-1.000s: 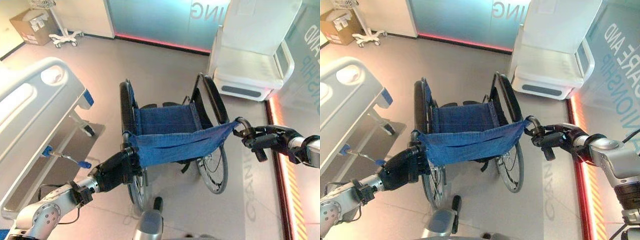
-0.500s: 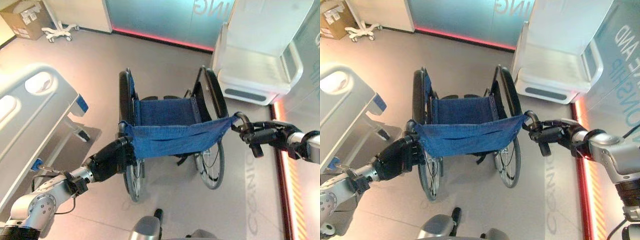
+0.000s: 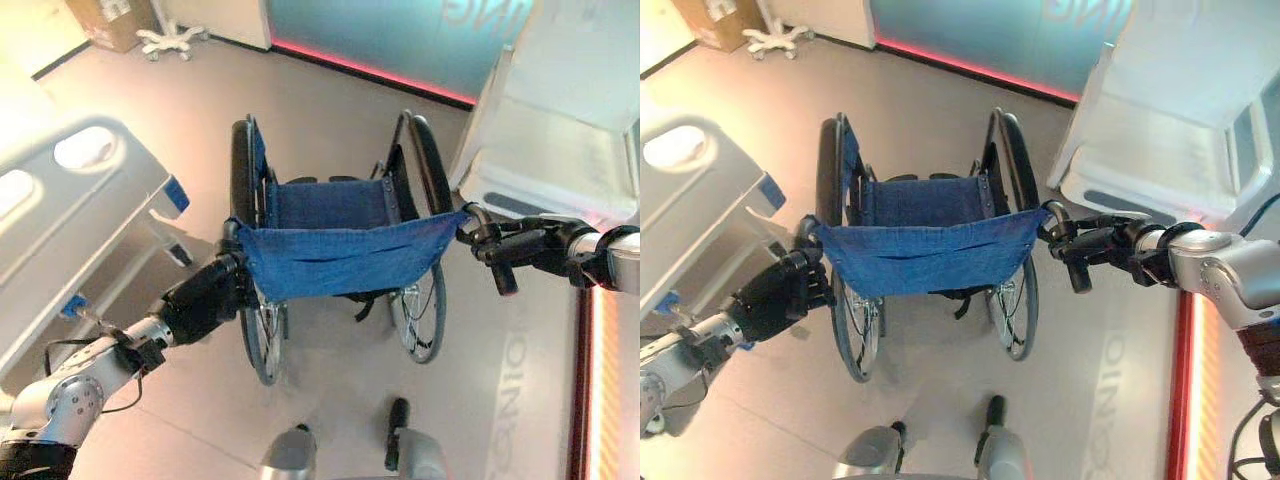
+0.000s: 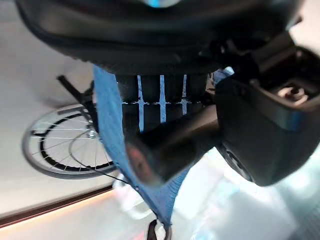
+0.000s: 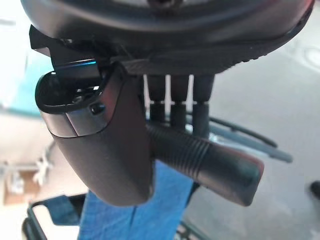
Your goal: Push the wheelchair next to the bed
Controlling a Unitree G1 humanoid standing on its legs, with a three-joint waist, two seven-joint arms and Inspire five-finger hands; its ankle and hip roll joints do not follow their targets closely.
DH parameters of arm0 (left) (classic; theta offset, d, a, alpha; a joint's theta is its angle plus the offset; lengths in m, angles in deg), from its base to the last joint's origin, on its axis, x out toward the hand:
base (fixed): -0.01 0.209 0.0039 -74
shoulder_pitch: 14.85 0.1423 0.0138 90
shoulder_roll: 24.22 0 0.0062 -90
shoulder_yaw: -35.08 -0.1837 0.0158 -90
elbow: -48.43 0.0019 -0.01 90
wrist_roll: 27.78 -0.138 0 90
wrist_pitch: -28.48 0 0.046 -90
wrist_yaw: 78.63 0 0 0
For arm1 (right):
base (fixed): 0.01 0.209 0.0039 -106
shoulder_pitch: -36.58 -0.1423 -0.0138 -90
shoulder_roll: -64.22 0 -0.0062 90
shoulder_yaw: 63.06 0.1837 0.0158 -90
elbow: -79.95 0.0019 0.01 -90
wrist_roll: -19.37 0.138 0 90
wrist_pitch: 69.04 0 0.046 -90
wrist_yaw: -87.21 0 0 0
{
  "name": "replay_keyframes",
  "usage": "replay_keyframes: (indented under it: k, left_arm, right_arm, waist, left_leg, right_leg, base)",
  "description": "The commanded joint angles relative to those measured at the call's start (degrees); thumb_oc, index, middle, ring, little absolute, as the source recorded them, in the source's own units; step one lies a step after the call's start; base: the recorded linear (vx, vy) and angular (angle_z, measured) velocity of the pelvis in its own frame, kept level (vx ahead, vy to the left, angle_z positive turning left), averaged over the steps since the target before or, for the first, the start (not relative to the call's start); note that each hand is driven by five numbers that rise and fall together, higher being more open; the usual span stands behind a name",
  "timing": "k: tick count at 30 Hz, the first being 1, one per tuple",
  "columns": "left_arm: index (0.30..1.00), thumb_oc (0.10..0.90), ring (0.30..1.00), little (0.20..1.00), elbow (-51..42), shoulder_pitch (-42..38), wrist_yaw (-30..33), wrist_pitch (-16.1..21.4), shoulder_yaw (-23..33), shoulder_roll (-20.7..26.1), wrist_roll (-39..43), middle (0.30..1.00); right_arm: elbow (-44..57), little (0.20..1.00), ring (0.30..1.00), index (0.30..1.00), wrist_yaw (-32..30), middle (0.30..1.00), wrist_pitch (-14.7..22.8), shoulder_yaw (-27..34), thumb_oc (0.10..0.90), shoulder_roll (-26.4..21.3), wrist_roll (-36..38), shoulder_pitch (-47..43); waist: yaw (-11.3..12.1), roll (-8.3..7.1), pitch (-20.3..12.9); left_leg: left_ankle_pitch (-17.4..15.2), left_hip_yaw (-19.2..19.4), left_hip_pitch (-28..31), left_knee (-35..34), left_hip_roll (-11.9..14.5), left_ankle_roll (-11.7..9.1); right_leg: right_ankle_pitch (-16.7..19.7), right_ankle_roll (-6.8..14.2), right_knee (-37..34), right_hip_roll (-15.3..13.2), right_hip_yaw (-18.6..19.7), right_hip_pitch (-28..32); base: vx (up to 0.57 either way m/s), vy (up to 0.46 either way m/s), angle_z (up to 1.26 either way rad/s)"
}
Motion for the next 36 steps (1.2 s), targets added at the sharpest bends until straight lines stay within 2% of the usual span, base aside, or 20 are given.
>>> replay_keyframes:
  k: [1,3,5,7,9,10,12,13,14,15,17,20,22,23,24,25,27,30,33,36]
  left_arm:
    - [0.3,0.4,0.3,0.3,-7.13,4.18,-0.34,6.47,5.74,3.48,3.28,0.3]
    - [0.3,0.4,0.3,0.3,-7.76,4.48,-1.06,6.33,5.61,2.13,2.63,0.3]
    - [0.3,0.4,0.3,0.3,-8.0,4.2,-0.94,5.5,5.63,1.59,1.87,0.3]
    - [0.3,0.4,0.3,0.3,-7.46,3.51,-0.66,5.24,5.45,1.9,1.43,0.3]
    - [0.3,0.4,0.3,0.3,-6.14,1.89,-0.29,5.13,4.92,2.6,1.2,0.3]
    - [0.3,0.4,0.3,0.3,-6.04,1.71,-0.28,5.23,4.69,2.54,1.03,0.3]
    - [0.3,0.4,0.3,0.3,-5.04,0.56,0.32,7.02,2.17,0.68,-1.4,0.3]
    - [0.3,0.4,0.3,0.3,-5.12,0.68,0.65,7.55,1.73,0.29,-1.8,0.3]
    - [0.3,0.4,0.3,0.3,-5.88,1.07,1.59,8.38,1.28,-0.45,-2.32,0.3]
    - [0.3,0.4,0.3,0.3,-6.45,1.45,1.97,8.52,1.56,-0.71,-2.41,0.3]
    - [0.3,0.4,0.3,0.3,-7.27,1.96,2.52,8.16,2.34,-0.84,-2.37,0.3]
    - [0.3,0.4,0.3,0.3,-7.08,1.27,3.55,7.0,3.84,0.82,-0.31,0.3]
    - [0.3,0.4,0.3,0.3,-5.41,0.18,2.85,6.08,4.55,2.54,0.29,0.3]
    - [0.3,0.4,0.3,0.3,-4.72,-0.25,2.14,5.73,4.62,3.04,-0.03,0.3]
    - [0.3,0.4,0.3,0.3,-3.64,-1.05,0.53,5.34,4.71,3.56,-1.27,0.3]
    - [0.3,0.4,0.3,0.3,-3.38,-1.22,0.08,5.25,4.84,3.73,-1.6,0.3]
    - [0.3,0.4,0.3,0.3,-2.11,-1.76,-1.09,5.32,5.26,4.55,-1.79,0.3]
    - [0.3,0.4,0.3,0.3,-1.44,-2.14,-0.9,5.29,5.68,4.78,-1.82,0.3]
    - [0.3,0.4,0.3,0.3,-1.14,-1.02,-2.09,7.11,6.79,7.76,-0.03,0.3]
    - [0.3,0.4,0.3,0.3,-0.53,0.21,-3.12,8.64,8.03,7.87,0.98,0.3]
  right_arm:
    - [3.94,0.3,0.3,0.3,4.61,0.3,5.41,-2.98,0.4,-3.87,3.64,-10.65]
    - [2.92,0.3,0.3,0.3,4.74,0.3,5.71,-3.61,0.4,-4.16,3.33,-11.43]
    - [2.7,0.3,0.3,0.3,4.59,0.3,5.27,-2.8,0.4,-3.91,2.92,-10.97]
    - [3.04,0.3,0.3,0.3,4.35,0.3,4.46,-2.8,0.4,-3.51,2.6,-11.28]
    - [2.97,0.3,0.3,0.3,3.9,0.3,3.63,-3.37,0.4,-2.32,1.86,-11.84]
    - [2.98,0.3,0.3,0.3,3.68,0.3,3.55,-3.41,0.4,-2.12,1.75,-11.81]
    - [2.11,0.3,0.3,0.3,1.67,0.3,4.24,-3.71,0.4,0.88,0.33,-10.73]
    - [1.93,0.3,0.3,0.3,1.11,0.3,4.67,-3.84,0.4,1.88,-0.24,-10.31]
    - [1.51,0.3,0.3,0.3,0.53,0.3,5.99,-3.69,0.4,4.43,-2.56,-8.39]
    - [1.45,0.3,0.3,0.3,0.43,0.3,6.58,-3.36,0.4,5.52,-3.77,-7.15]
    - [1.56,0.3,0.3,0.3,0.55,0.3,7.17,-3.01,0.4,6.59,-5.23,-5.7]
    - [1.66,0.3,0.3,0.3,1.19,0.3,8.75,-2.27,0.4,8.37,-7.45,-2.73]
    - [2.05,0.3,0.3,0.3,3.29,0.3,10.15,-0.13,0.4,8.74,-9.75,0.39]
    - [2.14,0.3,0.3,0.3,3.8,0.3,10.63,0.81,0.4,8.52,-9.65,1.36]
    - [2.29,0.3,0.3,0.3,4.12,0.3,11.13,1.79,0.4,7.41,-8.33,1.98]
    - [2.38,0.3,0.3,0.3,4.28,0.3,11.1,2.22,0.4,7.2,-8.09,2.2]
    - [2.26,0.3,0.3,0.3,5.88,0.3,11.58,3.43,0.4,5.65,-6.86,2.4]
    - [2.56,0.3,0.3,0.3,7.46,0.3,11.83,3.92,0.4,5.74,-7.8,2.17]
    - [4.47,0.3,0.3,0.3,8.36,0.3,11.97,5.35,0.4,3.44,-6.8,2.31]
    - [3.55,0.3,0.3,0.3,9.66,0.3,13.08,4.84,0.4,2.01,-6.97,0.65]
  waist:
    - [2.72,-4.44,-9.6]
    - [3.17,-4.31,-9.44]
    - [3.67,-4.08,-8.8]
    - [3.65,-3.41,-8.86]
    - [3.59,-2.15,-8.82]
    - [3.77,-2.13,-8.65]
    - [5.37,-0.97,-8.46]
    - [5.85,-0.43,-8.4]
    - [7.04,0.37,-7.93]
    - [7.68,0.59,-7.8]
    - [8.46,0.54,-7.8]
    - [9.06,0.1,-8.78]
    - [9.47,-1.43,-9.32]
    - [9.83,-2.2,-9.8]
    - [9.93,-3.45,-10.52]
    - [9.96,-3.82,-10.67]
    - [9.79,-4.63,-11.51]
    - [8.78,-4.49,-11.3]
    - [7.72,-4.41,-9.6]
    - [7.4,-3.31,-7.94]
  left_leg:
    - [13.52,5.19,-4.72,24.39,-4.78,0.16]
    - [14.96,6.44,-9.59,30.58,-6.52,-0.25]
    - [13.21,7.45,-11.7,27.5,-7.29,0.43]
    - [12.17,8.29,-9.89,16.64,-7.19,0.95]
    - [13.75,11.59,-5.69,-2.12,-5.62,0.73]
    - [14.21,11.99,-5.64,-3.8,-5.5,0.74]
    - [19.43,13.89,-8.06,-16.87,-3.55,-0.43]
    - [21.45,14.02,-9.19,-19.49,-2.8,-0.74]
    - [26.59,14.47,-11.3,-23.19,-1.54,-1.68]
    - [28.26,14.26,-12.38,-24.24,-1.26,-1.92]
    - [28.91,13.88,-13.62,-24.14,-1.41,-1.86]
    - [24.52,15.96,-13.74,-21.55,-3.06,0.28]
    - [20.94,15.67,-13.89,-18.2,-5.59,2.59]
    - [19.93,15.55,-13.71,-17.54,-6.62,3.67]
    - [18.77,15.9,-12.62,-17.59,-8.15,5.14]
    - [18.46,15.86,-12.34,-17.65,-8.67,5.53]
    - [17.36,14.93,-11.33,-17.68,-9.95,6.78]
    - [16.23,14.19,-10.41,-17.04,-10.47,7.05]
    - [14.79,13.03,-12.92,-8.98,-11.49,4.86]
    - [15.28,10.79,-13.55,-3.36,-11.18,2.98]
  right_leg:
    - [4.79,-0.77,-7.62,-1.03,-2.07,2.5]
    - [3.0,-2.81,-7.35,0.05,-4.12,4.16]
    - [2.36,-3.06,-7.21,1.12,-5.4,5.48]
    - [1.94,-2.47,-6.81,2.33,-5.92,5.77]
    - [0.33,-1.95,-6.79,4.68,-6.11,8.14]
    - [0.07,-1.97,-7.04,4.85,-5.95,8.87]
    - [-2.42,-2.26,-8.43,7.26,-5.26,13.52]
    - [-3.2,-2.64,-8.48,8.09,-4.88,14.57]
    - [-5.2,-3.43,-8.5,9.69,-3.57,17.65]
    - [-6.35,-3.72,-8.19,10.4,-2.83,19.09]
    - [-7.88,-3.96,-7.49,10.76,-2.14,20.38]
    - [-10.35,-2.68,-3.65,10.3,-2.58,21.22]
    - [-9.48,-0.9,1.12,9.21,-3.32,21.43]
    - [-7.8,0.17,4.69,8.74,-3.99,21.37]
    - [-2.2,3.19,11.1,8.24,-4.68,20.04]
    - [-0.28,4.27,13.15,8.3,-4.41,19.67]
    - [8.58,8.06,20.61,9.59,-2.48,16.18]
    - [8.18,7.8,21.35,9.06,-1.48,12.6]
    - [-0.51,2.43,2.81,5.99,-2.77,12.54]
    - [-1.45,0.11,-7.02,3.97,-2.67,12.45]
  base:
    - [0.4,-0.152,0.07]
    - [0.42,-0.147,-0.09]
    - [0.39,-0.104,0.24]
    - [0.36,-0.002,0.34]
    - [0.49,0.023,0.23]
    - [0.47,0.033,0.41]
    - [0.55,0.055,0.36]
    - [0.68,0.065,0.09]
    - [0.61,0.064,-0.19]
    - [0.55,0.06,-0.4]
    - [0.42,0.104,-0.16]
    - [0.53,0.183,-0.12]
    - [0.51,0.165,-0.22]
    - [0.58,0.198,-0.11]
    - [0.49,0.185,0.03]
    - [0.43,0.172,0.14]
    - [0.36,0.134,0.35]
    - [0.3,0.082,0.24]
    - [0.35,-0.02,0.09]
    - [0.26,-0.071,0.24]
